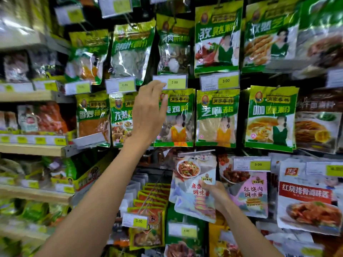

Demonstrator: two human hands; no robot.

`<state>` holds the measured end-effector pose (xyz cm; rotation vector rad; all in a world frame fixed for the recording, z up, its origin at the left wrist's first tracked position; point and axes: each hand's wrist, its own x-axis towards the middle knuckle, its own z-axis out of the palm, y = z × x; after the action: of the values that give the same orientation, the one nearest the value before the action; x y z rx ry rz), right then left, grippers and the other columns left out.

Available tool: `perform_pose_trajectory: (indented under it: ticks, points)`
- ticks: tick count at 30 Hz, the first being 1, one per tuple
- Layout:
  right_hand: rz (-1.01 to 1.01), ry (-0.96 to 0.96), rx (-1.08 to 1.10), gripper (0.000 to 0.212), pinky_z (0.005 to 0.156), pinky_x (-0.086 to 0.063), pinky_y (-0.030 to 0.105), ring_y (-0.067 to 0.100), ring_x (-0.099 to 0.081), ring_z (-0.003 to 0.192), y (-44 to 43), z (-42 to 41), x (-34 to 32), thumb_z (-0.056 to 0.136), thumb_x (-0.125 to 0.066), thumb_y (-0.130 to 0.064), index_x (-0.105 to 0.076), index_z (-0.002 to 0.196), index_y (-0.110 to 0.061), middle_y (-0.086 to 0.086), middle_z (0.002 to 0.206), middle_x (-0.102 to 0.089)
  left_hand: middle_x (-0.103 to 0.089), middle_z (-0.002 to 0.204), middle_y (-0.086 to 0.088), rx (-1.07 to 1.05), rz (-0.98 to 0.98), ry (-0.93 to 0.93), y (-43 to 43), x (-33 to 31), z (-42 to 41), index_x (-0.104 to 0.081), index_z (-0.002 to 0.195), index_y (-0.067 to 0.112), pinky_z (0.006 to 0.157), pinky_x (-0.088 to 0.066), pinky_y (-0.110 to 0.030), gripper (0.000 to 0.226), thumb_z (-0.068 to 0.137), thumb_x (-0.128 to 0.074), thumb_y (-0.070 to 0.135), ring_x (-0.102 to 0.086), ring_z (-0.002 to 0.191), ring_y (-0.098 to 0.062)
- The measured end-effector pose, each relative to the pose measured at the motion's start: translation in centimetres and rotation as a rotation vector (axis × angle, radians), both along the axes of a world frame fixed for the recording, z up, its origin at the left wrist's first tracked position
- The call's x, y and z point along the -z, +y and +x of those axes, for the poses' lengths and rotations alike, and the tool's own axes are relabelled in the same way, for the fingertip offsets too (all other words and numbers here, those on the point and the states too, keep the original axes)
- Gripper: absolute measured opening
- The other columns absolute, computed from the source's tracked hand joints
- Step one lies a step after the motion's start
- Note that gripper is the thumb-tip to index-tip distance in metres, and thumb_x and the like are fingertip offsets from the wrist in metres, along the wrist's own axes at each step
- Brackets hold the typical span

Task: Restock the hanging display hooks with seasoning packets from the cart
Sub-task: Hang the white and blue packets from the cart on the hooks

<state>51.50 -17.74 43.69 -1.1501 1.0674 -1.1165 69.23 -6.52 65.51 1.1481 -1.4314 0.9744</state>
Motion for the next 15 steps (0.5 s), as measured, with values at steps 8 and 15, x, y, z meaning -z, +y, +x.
perform_pose_trajectory:
  ticks: [8,15]
  points:
    - [-0.034,0.105,0.095,0.016,0.076,-0.054,0.039,0.028,-0.066,0.079,-1.5,0.3,0.1,0.086,-0.069,-0.011,-0.06,0.088,0.002,0.018,0.09,-0.07,-0.039,0.146,-0.016,-0.203,0.125,-0.157,-5.5,-3.7,0.0,-0.039,0.142,0.009,0.111,-0.023,-0.041,0.044,0.102,-0.035,0.027,-0.035,0.135,-0.03]
    - [-0.058,0.179,0.205,0.022,0.049,-0.042,0.024,0.016,-0.06,0.06,-1.6,0.5,0.4,0.087,-0.07,-0.024,-0.058,0.086,-0.005,0.007,0.073,-0.067,-0.039,0.146,-0.012,-0.222,0.177,-0.17,-7.0,-3.8,0.4,-0.033,0.144,0.01,0.115,-0.017,-0.039,0.046,0.103,-0.031,0.03,-0.031,0.137,-0.025]
